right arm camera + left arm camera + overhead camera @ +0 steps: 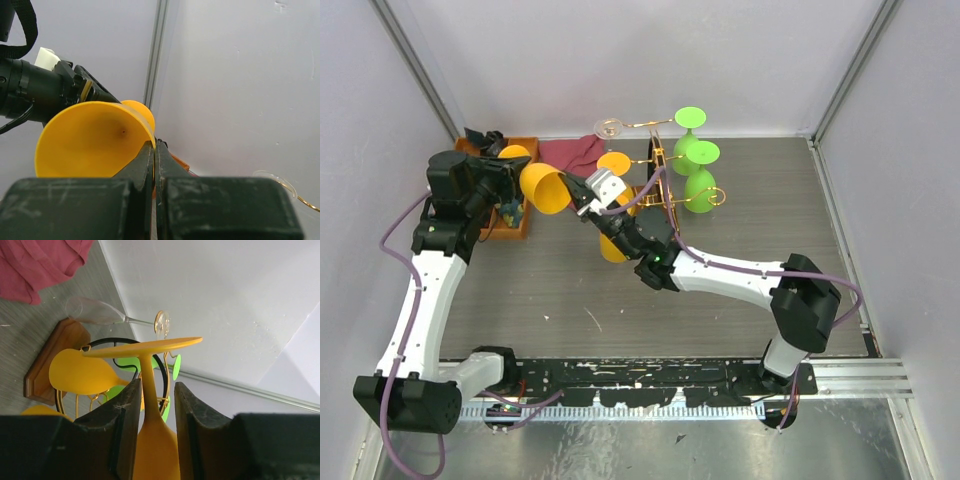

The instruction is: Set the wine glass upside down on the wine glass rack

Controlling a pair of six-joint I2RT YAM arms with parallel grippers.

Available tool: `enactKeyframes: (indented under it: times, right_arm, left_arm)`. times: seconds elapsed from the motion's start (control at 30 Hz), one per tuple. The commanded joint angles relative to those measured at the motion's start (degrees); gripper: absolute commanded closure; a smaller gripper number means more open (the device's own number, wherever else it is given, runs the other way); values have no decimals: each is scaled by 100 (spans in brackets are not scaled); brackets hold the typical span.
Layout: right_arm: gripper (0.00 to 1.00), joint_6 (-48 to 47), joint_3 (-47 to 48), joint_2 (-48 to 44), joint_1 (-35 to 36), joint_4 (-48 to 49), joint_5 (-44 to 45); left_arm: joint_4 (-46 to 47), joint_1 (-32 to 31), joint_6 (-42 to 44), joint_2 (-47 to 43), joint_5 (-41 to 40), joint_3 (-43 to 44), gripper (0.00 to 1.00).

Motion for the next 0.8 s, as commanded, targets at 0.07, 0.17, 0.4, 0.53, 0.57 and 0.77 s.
enactKeyframes:
  times: [0.07,0.17,0.4,0.53,0.57,0.77]
  right_arm:
    - [99,-116,428,239,18,641,70]
    - [99,-181,496,345,24,657,82]
    - [99,-372,538,466,42,712,351]
    - [99,-462,548,465,70,666,341]
    - [99,-469,551,456,75,645,333]
    - [99,-460,478,315,84,541,240]
  left_arm:
    - [263,-41,-35,55,179,6,64]
    - [263,-49,-26,59,188,3,64]
    - [271,-59,-28,91,226,31,66]
    - [287,-67,-3,145,233,68,78]
    - [301,-78,12,165,245,77,83]
    - [423,-76,120,329,364,185,100]
